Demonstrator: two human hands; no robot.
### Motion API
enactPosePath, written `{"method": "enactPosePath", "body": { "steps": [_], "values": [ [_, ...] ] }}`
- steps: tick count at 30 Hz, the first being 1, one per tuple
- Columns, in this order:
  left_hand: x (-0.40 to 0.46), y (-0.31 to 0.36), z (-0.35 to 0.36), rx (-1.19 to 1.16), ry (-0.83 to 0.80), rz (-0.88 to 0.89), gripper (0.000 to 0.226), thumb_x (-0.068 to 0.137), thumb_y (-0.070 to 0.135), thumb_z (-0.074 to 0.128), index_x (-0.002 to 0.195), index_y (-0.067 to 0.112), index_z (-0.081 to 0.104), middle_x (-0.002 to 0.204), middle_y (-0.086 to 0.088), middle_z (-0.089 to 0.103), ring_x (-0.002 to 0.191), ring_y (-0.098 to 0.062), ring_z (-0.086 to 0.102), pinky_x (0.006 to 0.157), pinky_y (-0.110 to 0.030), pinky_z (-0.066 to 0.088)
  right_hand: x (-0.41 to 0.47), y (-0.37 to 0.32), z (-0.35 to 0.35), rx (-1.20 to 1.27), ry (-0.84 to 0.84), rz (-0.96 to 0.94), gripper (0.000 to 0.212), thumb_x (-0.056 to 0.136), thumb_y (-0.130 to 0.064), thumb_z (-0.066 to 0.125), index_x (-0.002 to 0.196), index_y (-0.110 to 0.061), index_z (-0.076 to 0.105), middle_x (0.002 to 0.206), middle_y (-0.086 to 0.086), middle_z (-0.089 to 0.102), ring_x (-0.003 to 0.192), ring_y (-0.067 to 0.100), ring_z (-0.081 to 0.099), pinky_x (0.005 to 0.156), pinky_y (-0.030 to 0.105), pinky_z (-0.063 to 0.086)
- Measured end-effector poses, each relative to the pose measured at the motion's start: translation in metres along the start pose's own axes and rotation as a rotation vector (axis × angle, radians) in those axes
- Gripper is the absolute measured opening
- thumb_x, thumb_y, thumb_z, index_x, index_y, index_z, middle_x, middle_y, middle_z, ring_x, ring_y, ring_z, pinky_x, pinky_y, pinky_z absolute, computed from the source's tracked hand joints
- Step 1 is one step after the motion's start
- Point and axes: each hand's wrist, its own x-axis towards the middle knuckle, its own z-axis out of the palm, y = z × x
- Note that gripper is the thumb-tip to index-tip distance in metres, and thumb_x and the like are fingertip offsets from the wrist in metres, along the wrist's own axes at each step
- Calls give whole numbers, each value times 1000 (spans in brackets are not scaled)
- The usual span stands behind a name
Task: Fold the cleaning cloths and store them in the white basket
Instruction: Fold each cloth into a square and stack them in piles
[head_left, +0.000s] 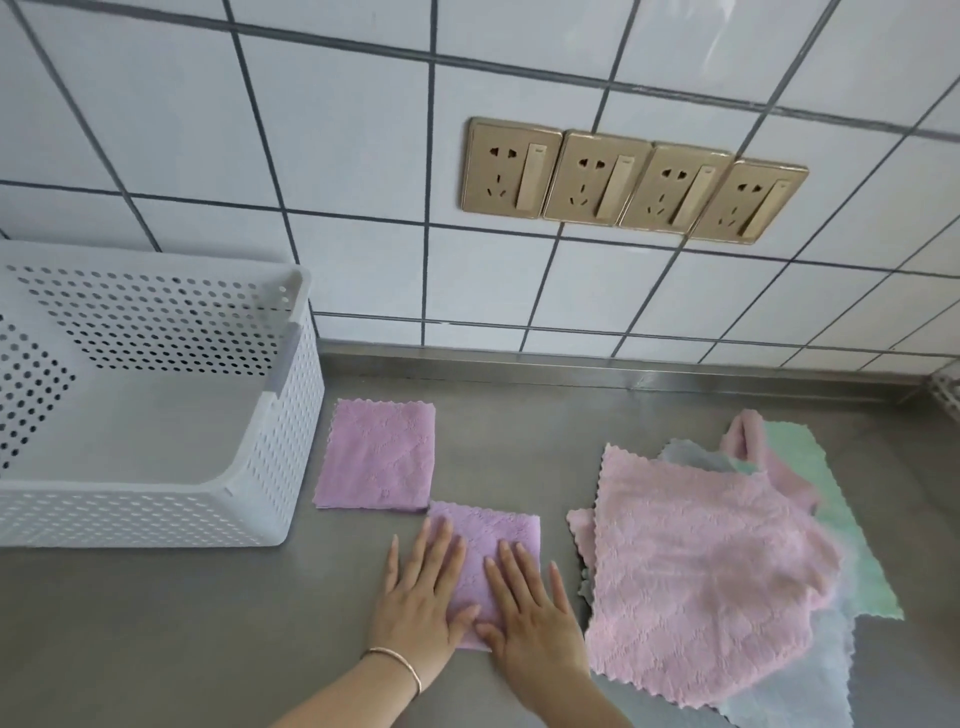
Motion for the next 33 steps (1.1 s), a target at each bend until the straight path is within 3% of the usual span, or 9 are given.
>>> {"method": "enactPosePath", "body": {
  "steps": [6, 10, 14, 17, 20, 22, 25, 28, 33],
  "values": [
    [84, 4, -2, 66, 27, 30, 77, 79, 59, 28, 139, 12, 36, 154, -11, 20, 145, -26, -3, 116, -51, 0, 67, 43, -12, 12, -47, 27, 65, 95, -54, 2, 149, -17, -3, 158, 2, -3, 145, 17, -8, 112, 43, 2],
    [131, -3, -7, 84, 67, 29, 76, 81, 62, 21, 134, 12, 42, 146, -10, 40, 145, -23, -8, 114, -51, 5, 110, 57, -21, 46, -138, 63, 68, 94, -55, 0, 145, -18, 27, 144, 0, 41, 144, 16, 11, 111, 42, 8],
    [162, -13, -12, 84, 95, 10, 74, 80, 63, 21, 133, 14, 37, 143, -9, 44, 144, -20, -12, 112, -51, 8, 143, 64, -43, -40, -232, -19, 85, 63, -62, -32, 138, -25, -19, 150, -6, -22, 136, 15, -26, 114, 42, -14],
    [172, -17, -10, 105, 92, 17, 76, 78, 62, 25, 133, 13, 46, 142, -9, 45, 144, -17, -15, 114, -50, 3, 154, 66, -47, -9, -283, -37, 87, 52, -62, -35, 132, -27, -30, 140, -10, -36, 129, 12, -36, 112, 42, -16],
    [173, -15, -16, 150, 35, 1, 80, 78, 64, 13, 140, 16, 33, 151, -6, 28, 143, -16, -18, 113, -48, -13, 157, 65, -45, -30, -280, -22, 90, 63, -72, -27, 139, -24, -23, 141, -8, -32, 135, 11, -30, 114, 43, -11],
    [170, -12, -26, 210, 0, 4, 82, 75, 63, 1, 143, 18, 14, 154, -2, 7, 145, -21, -9, 107, -46, -27, 152, 57, -50, -28, -137, 46, 88, 76, -64, -3, 148, -17, 15, 154, -1, 3, 144, 15, 8, 116, 42, 13],
    [154, 2, -37, 65, 111, 51, 70, 77, 50, 25, 127, 12, 55, 137, -8, 51, 131, -32, 41, 114, -47, 1, 114, 47, -57, 226, 171, 66, 50, 80, -44, 40, 122, -19, 55, 117, -4, 65, 110, 15, 59, 97, 32, 42],
    [120, 38, -42, -103, 214, 223, 52, 75, 42, 38, 112, 15, 62, 119, -3, 64, 117, -26, 54, 100, -41, 41, 41, 49, -56, 324, 413, 111, 37, 77, -25, 49, 114, -19, 49, 106, -5, 62, 95, 16, 55, 86, 25, 37],
    [43, 101, -28, -206, 104, 635, 42, 64, 44, 56, 101, 25, 61, 108, 9, 63, 108, -13, 45, 97, -30, 31, -77, 70, -32, 317, 377, 230, 49, 65, -26, 53, 113, -19, 51, 112, -5, 53, 102, 13, 50, 88, 23, 37]
  ]
}}
